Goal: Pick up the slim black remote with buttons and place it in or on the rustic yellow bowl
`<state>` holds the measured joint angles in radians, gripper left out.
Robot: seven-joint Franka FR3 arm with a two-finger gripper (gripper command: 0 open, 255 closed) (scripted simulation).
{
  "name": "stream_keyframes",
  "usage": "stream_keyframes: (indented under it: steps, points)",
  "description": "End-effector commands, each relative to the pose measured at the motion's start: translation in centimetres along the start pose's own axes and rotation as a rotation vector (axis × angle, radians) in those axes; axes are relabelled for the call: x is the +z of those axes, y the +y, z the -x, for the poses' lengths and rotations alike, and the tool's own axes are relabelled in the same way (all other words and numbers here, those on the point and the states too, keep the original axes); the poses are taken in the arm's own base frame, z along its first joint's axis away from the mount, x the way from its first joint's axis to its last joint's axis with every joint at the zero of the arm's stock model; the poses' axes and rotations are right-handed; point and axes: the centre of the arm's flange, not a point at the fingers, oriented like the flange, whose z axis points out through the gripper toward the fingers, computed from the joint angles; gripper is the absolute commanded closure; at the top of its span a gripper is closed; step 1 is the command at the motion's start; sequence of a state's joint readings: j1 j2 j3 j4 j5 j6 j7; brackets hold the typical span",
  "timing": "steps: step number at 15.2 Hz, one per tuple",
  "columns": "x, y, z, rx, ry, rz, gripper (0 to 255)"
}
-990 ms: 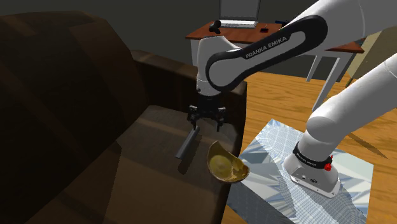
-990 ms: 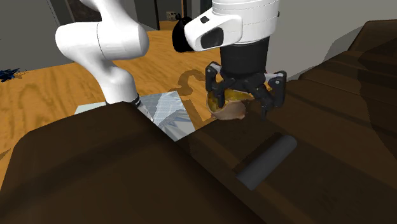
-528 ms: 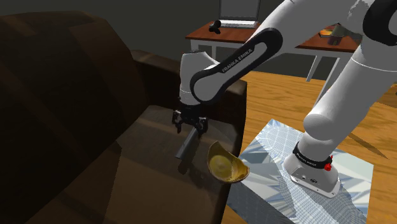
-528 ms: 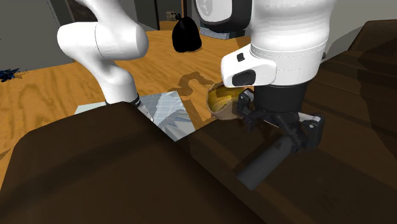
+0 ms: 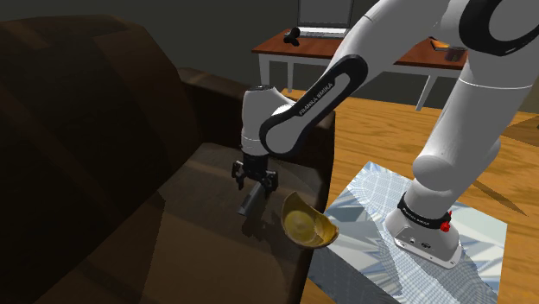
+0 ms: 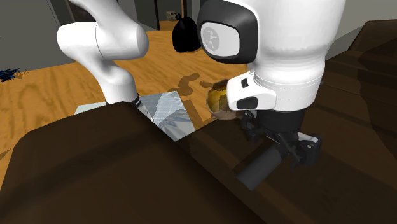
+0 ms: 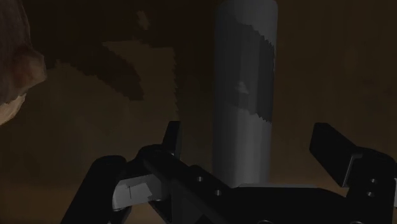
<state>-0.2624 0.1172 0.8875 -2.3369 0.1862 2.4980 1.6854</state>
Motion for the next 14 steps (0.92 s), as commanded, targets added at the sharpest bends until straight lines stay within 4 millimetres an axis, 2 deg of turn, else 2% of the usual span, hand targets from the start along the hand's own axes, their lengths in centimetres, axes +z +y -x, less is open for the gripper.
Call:
stream_keyframes:
  steps: [1, 7, 8, 14]
  points:
    - [0.39, 0.04, 0.01, 0.0, 0.0, -0.001, 0]
    - [0.38, 0.04, 0.01, 0.0, 0.0, 0.0, 0]
    - [0.38, 0.04, 0.01, 0.0, 0.0, 0.0, 255]
    - [0.36, 0.05, 0.02, 0.0, 0.0, 0.0, 255]
